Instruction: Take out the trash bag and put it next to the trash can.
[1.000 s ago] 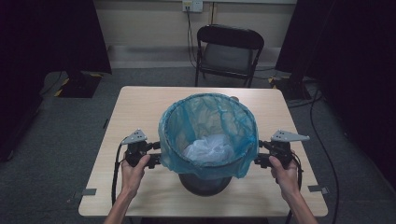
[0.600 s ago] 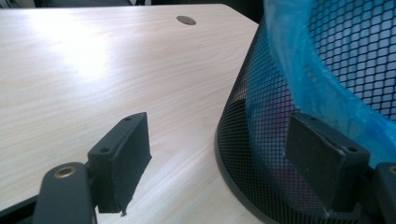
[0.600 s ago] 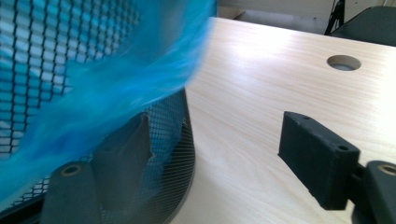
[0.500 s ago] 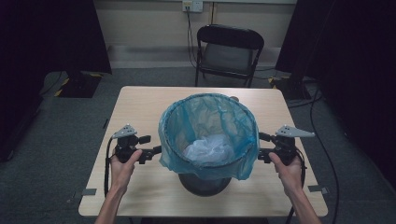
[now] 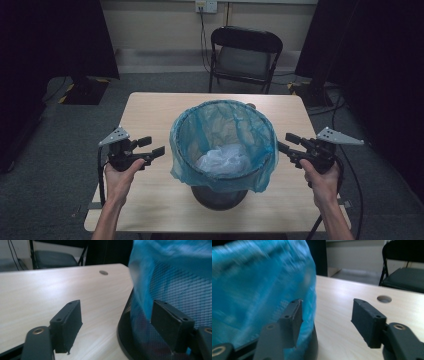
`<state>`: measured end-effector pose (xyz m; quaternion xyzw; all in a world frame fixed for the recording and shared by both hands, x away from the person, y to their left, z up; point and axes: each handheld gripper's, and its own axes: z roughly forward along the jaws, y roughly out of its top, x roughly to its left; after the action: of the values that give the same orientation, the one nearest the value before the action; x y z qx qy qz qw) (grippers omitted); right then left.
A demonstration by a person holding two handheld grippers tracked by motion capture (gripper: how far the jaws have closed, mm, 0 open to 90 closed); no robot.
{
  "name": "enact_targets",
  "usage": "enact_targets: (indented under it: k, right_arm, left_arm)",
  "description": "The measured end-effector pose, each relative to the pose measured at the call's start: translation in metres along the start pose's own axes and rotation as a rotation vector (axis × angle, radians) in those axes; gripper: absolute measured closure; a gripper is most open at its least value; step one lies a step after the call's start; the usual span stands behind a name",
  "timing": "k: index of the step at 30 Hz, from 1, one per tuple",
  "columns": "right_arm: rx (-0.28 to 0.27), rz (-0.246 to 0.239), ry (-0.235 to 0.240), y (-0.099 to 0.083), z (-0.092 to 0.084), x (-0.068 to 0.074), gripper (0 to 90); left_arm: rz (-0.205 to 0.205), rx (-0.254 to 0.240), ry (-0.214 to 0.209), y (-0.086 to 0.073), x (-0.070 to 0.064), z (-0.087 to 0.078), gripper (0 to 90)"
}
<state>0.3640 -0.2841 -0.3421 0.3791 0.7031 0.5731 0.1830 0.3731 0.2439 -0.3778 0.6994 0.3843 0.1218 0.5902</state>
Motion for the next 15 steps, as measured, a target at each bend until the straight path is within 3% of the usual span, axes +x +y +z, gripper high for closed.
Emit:
enact_targets:
  k: [2,5,8,10,12,15]
  right_arm:
    - [-0.024,0.006,0.029,0.008,-0.004,0.004,44.4]
    - [-0.059,0.003,0.055,0.023,-0.01,0.012,41.4]
    - [-0.056,-0.015,0.052,0.037,-0.014,0.024,36.5]
    - [-0.071,-0.02,0.076,0.044,-0.017,0.033,32.0]
    - [-0.083,-0.039,0.094,0.051,-0.017,0.044,27.1]
    - [-0.045,-0.054,0.11,0.055,-0.011,0.055,23.3]
  left_arm:
    - [0.002,-0.019,-0.013,0.006,-0.008,-0.003,34.5]
    - [0.031,-0.061,-0.009,0.022,-0.019,-0.011,36.4]
    - [0.058,-0.089,-0.002,0.038,-0.031,-0.019,34.3]
    - [0.05,-0.101,-0.047,0.046,-0.037,-0.022,33.1]
    - [0.082,-0.091,-0.048,0.055,-0.046,-0.022,31.9]
    - [0.085,-0.119,-0.094,0.062,-0.055,-0.02,25.8]
